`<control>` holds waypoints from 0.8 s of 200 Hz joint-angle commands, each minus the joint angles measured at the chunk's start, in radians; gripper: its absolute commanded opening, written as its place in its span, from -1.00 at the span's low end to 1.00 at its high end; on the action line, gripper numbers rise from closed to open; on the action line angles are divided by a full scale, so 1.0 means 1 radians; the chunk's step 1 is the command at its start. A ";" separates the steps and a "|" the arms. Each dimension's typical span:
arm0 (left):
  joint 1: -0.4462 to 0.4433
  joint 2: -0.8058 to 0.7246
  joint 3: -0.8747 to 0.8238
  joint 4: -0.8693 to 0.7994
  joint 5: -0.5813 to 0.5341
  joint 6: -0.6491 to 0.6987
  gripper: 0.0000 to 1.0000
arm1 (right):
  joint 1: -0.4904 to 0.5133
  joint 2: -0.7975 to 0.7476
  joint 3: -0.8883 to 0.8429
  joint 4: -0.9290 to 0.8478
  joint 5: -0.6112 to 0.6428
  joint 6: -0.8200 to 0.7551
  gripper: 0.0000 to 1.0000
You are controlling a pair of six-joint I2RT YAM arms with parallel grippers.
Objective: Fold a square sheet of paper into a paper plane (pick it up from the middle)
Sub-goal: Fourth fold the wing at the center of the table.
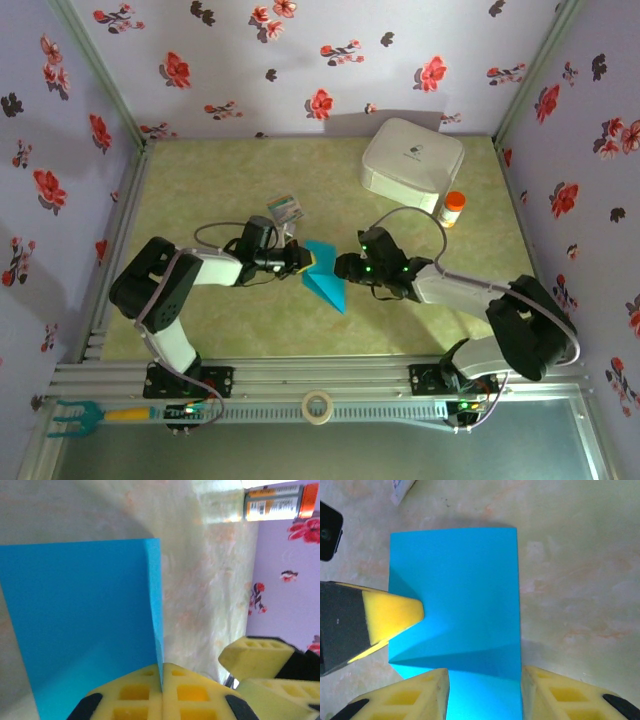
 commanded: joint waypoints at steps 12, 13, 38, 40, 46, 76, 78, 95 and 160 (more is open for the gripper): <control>-0.009 -0.037 -0.041 0.053 -0.091 -0.039 -1.00 | -0.006 -0.088 -0.056 0.013 0.085 -0.024 -0.14; -0.010 -0.039 -0.042 0.053 -0.094 -0.040 -1.00 | -0.006 -0.091 -0.058 0.013 0.087 -0.025 -0.14; -0.045 -0.077 -0.071 0.055 -0.191 -0.063 -1.00 | -0.006 -0.148 -0.078 0.002 0.159 -0.058 -0.12; -0.048 -0.079 -0.072 0.057 -0.198 -0.064 -1.00 | -0.006 -0.150 -0.079 0.000 0.163 -0.062 -0.12; -0.058 -0.085 -0.078 0.063 -0.216 -0.070 -1.00 | -0.006 -0.160 -0.079 -0.003 0.173 -0.077 -0.12; -0.072 -0.115 -0.093 0.056 -0.260 -0.067 -1.00 | -0.005 -0.190 -0.085 -0.005 0.208 -0.129 -0.12; -0.073 -0.115 -0.092 0.055 -0.258 -0.066 -1.00 | -0.005 -0.192 -0.086 -0.002 0.209 -0.130 -0.12; -0.073 -0.110 -0.072 0.023 -0.241 -0.042 -0.93 | -0.004 -0.198 -0.100 0.022 0.217 -0.131 -0.11; -0.068 -0.061 -0.016 0.008 -0.162 -0.019 -0.64 | 0.031 -0.206 -0.126 0.072 0.243 -0.176 -0.11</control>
